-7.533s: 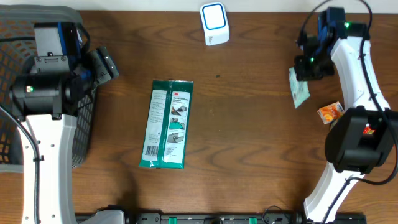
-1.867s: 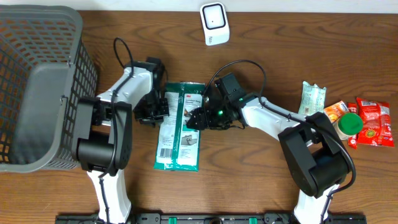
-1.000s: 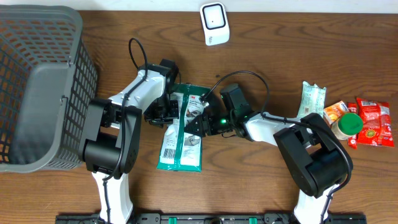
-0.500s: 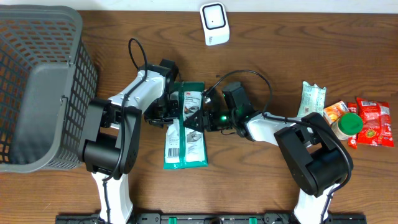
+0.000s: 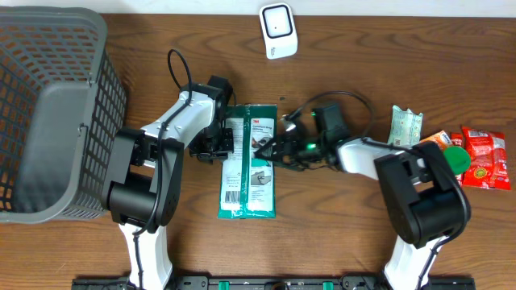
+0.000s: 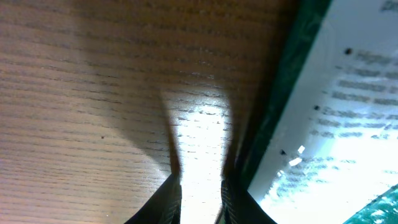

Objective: Scan the item barcode

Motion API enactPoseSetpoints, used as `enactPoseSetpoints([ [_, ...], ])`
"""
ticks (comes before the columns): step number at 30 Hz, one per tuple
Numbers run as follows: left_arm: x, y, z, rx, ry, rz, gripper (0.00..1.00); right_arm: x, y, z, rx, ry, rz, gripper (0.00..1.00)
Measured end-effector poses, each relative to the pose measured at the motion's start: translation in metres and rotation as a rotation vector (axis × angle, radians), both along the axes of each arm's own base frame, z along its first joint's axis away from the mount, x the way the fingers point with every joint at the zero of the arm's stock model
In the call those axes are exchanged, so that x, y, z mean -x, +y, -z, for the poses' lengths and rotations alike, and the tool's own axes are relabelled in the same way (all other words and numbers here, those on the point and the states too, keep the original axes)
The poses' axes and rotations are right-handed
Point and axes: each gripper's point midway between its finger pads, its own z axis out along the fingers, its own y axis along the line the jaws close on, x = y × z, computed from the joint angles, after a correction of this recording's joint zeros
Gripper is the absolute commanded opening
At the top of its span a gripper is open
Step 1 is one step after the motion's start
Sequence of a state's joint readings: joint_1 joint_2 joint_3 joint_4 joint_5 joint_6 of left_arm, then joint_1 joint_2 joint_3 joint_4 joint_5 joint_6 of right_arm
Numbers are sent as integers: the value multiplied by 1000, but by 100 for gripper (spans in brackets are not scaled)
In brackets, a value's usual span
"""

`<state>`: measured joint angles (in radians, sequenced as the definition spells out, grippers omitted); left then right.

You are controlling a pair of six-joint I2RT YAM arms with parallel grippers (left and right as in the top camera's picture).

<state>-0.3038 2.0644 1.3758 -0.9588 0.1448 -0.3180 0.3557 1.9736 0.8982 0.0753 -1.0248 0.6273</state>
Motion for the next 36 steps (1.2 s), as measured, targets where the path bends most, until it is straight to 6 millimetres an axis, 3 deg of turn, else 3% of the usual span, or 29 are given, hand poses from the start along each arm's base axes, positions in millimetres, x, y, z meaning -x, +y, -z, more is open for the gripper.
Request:
enactPoseSetpoints([
  [4,0,-1,0,3,-1,0,24,9,-17,3,0,140,22,88],
  [8,0,-1,0,3,-1,0,24,21,-19,1,9,196,8,97],
  [19,0,-1,0,3,0,1,24,34,2,0,42,149,-57,97],
  [26,2,-7,0,3,-2,20,24,29,9,1,50,97,-55,89],
  [36,7,-19,0,2,-9,60,24,4,10,5,79,-40,-4,75],
])
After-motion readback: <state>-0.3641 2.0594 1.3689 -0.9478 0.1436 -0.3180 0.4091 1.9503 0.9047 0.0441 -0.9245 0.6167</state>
